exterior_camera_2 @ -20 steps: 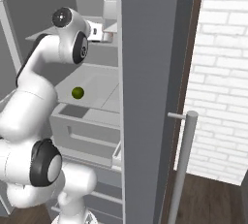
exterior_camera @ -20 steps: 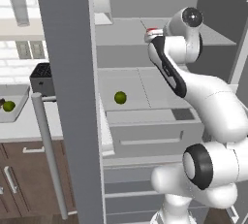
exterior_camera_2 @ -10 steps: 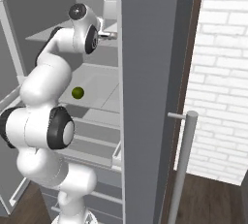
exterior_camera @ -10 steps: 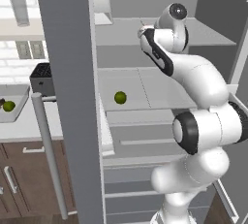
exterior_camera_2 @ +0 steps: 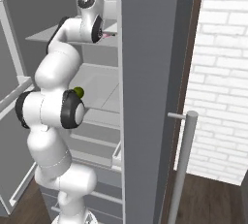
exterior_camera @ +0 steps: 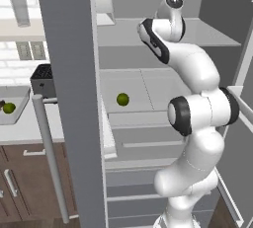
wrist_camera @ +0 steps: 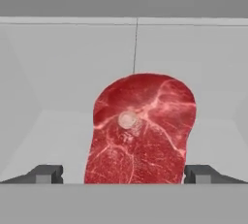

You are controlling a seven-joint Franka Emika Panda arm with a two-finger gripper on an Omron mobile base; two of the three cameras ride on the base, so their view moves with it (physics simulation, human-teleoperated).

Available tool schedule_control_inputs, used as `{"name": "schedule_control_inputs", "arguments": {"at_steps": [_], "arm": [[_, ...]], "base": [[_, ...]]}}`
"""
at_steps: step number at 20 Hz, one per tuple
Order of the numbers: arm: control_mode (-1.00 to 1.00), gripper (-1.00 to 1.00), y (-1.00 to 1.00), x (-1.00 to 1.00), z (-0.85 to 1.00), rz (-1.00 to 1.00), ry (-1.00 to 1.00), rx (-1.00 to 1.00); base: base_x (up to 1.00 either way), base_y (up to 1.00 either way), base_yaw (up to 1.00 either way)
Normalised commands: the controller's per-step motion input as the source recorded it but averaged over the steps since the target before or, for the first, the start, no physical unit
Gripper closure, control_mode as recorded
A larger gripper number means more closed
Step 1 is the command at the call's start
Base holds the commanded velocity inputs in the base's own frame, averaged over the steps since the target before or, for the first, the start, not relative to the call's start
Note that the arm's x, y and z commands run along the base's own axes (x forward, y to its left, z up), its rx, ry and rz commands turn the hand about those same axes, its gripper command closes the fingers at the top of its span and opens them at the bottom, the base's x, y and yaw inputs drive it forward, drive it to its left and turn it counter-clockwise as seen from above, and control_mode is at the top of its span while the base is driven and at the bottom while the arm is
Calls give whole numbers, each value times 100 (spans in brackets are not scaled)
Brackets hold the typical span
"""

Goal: Place one lime and one steak in each tupperware on the nearby counter, to pack two identical lunches.

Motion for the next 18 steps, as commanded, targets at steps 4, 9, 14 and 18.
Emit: {"name": "schedule_control_inputs", "arguments": {"at_steps": [4, 9, 14, 18], "arm": [[-100, 100, -3, 0, -64, -4, -11, -6], [-100, 100, -19, 4, -33, -8, -22, -2], [-100, 100, -32, 4, -17, -10, -18, 0], [-100, 100, -8, -50, 11, -2, -11, 0]], "base": [[0, 0, 0], [0, 0, 0], [0, 0, 0], [0, 0, 0]]}}
